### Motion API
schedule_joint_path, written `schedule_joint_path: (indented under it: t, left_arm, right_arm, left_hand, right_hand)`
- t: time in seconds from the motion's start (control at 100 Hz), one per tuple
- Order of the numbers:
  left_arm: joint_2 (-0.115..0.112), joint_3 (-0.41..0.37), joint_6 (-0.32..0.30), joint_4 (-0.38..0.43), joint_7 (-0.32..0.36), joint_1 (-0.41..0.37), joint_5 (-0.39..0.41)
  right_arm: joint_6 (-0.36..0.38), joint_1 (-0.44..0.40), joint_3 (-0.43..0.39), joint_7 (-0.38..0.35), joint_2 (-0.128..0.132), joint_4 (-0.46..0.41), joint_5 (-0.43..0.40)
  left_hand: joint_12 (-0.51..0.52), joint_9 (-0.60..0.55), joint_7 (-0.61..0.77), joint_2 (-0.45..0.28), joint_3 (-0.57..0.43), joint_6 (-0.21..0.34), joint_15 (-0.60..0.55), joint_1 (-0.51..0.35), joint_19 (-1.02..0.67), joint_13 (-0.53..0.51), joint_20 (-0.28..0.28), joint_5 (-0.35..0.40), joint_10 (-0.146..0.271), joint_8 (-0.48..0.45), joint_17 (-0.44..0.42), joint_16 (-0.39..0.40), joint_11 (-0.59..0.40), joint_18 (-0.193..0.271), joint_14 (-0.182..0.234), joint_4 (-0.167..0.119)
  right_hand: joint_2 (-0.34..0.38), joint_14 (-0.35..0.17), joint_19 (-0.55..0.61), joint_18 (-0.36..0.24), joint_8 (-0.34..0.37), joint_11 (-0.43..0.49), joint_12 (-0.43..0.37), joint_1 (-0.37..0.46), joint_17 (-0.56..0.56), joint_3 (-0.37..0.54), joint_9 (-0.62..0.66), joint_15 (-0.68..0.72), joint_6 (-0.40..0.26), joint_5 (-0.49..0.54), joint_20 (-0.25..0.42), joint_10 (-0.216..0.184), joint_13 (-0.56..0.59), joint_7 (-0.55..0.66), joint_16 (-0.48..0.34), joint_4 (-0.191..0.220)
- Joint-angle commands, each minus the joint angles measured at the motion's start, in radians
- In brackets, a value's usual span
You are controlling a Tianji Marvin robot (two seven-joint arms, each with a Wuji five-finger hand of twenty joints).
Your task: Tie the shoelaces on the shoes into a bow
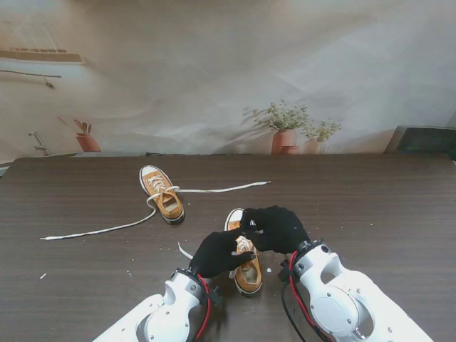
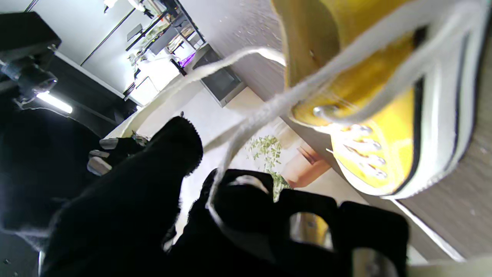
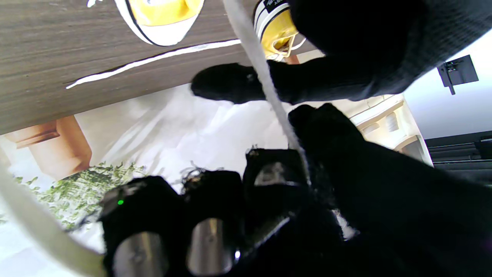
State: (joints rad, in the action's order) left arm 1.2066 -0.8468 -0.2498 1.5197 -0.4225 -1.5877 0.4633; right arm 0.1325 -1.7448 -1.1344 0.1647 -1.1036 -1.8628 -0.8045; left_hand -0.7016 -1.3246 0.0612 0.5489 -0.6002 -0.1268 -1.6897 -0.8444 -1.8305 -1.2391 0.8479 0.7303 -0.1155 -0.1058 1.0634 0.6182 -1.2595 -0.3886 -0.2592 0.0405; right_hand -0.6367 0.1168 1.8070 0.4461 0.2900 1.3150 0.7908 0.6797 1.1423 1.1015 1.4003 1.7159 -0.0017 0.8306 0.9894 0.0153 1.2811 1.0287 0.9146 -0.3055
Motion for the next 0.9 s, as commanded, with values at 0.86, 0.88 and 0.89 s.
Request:
schedule_joint_path:
  t: [0.86, 0.88, 0.89]
  left_arm:
    - [0.064, 0.055, 0.163, -0.001, -0.073, 0.031, -0.050]
    - [0.062, 0.050, 0.163, 0.004, -0.071, 0.027, -0.045]
    - [0.061, 0.048, 0.163, 0.006, -0.071, 0.025, -0.043]
  right_arm:
    - [0.019, -0.073, -0.003, -0.042, 0.007, -0.051, 0.015]
    - [0.027, -0.072, -0.005, -0.046, 0.008, -0.046, 0.015]
    - [0.031, -0.072, -0.006, -0.049, 0.009, -0.043, 0.014]
  left_hand:
    - [0.001, -0.012, 0.799, -0.284, 0.505, 0.053, -0.001, -0.286, -0.264, -0.026, -0.050, 0.051, 0.008, -0.304, 0.027, -0.028, -0.054, 0.118, -0.086, -0.018]
    - [0.000, -0.012, 0.798, -0.285, 0.505, 0.053, -0.002, -0.286, -0.264, -0.026, -0.050, 0.051, 0.008, -0.302, 0.027, -0.028, -0.054, 0.117, -0.085, -0.018]
    - [0.000, -0.012, 0.797, -0.285, 0.505, 0.051, -0.002, -0.287, -0.264, -0.026, -0.050, 0.051, 0.006, -0.302, 0.027, -0.028, -0.054, 0.117, -0.084, -0.019]
  right_hand:
    - [-0.053, -0.051, 0.287, -0.020, -0.043, 0.037, 0.011, -0.081, 0.038, 0.071, 0.053, 0.087, -0.034, 0.070, 0.029, -0.008, 0.027, 0.011, 0.020, 0.013]
    - [-0.057, -0.051, 0.287, -0.020, -0.044, 0.037, 0.011, -0.083, 0.038, 0.074, 0.053, 0.087, -0.035, 0.071, 0.029, -0.009, 0.027, 0.010, 0.020, 0.012]
    - [-0.057, -0.051, 0.287, -0.020, -0.045, 0.037, 0.011, -0.085, 0.038, 0.074, 0.053, 0.087, -0.036, 0.074, 0.028, -0.010, 0.027, 0.010, 0.020, 0.011]
